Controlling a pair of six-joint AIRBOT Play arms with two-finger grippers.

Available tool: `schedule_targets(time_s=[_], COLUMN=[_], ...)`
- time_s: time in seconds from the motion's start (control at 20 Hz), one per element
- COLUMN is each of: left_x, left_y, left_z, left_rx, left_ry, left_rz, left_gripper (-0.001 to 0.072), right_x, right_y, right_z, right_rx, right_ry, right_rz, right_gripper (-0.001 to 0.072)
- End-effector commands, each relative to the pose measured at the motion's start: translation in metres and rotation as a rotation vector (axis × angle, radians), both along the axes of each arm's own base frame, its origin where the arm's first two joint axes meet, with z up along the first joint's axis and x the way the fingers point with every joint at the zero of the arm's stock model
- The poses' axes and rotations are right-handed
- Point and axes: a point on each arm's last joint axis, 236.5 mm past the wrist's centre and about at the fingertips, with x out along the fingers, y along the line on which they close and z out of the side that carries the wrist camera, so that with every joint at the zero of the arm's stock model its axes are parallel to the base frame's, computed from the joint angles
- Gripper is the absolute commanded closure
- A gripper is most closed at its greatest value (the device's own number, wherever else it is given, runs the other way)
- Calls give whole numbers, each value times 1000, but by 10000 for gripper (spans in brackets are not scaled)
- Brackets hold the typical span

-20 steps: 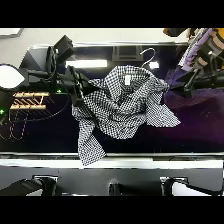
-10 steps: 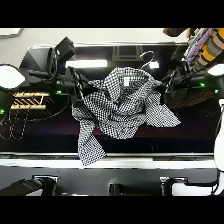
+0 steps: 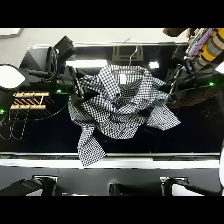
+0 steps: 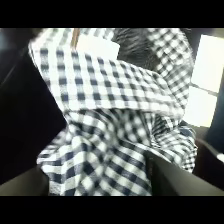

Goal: Fold the clothes and pants, and hang the long-sleeved shirts on hangers.

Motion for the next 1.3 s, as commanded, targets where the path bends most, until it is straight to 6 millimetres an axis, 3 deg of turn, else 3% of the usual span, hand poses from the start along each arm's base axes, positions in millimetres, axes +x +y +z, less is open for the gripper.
schedule_targets(time_s=[0.0, 0.05, 0.35, 0.55, 0.75, 0.95, 1.1, 1.25], left_x=[30, 38, 89, 94, 90, 87, 87, 87], left_y=[11, 14, 43, 47, 41, 37, 36, 36], left_z=[10, 14, 54, 58, 56, 56, 56, 56], left_rx=[-61, -75, -311, -432, -450, -450, -449, -449], left_ry=[9, -2, -6, 119, 165, 167, 168, 168], left_rz=[176, 215, 514, 603, 606, 597, 595, 595], left_gripper=[147, 91, 89, 90, 93, 93, 94, 95], right_x=[-29, -39, -109, -160, -205, -239, -263, -280], right_y=[-31, -36, -95, -135, -185, -243, -275, -300], right_z=[39, 54, 137, 184, 215, 246, 270, 265], right_rx=[-119, -135, -247, -116, -98, -144, -84, -159], right_ry=[-24, -53, -232, -323, -446, -573, -673, -671], right_rz=[-188, -230, -614, -1021, -1324, -1635, -1884, -2087], right_gripper=[687, 687, 686, 683, 687, 687, 687, 687])
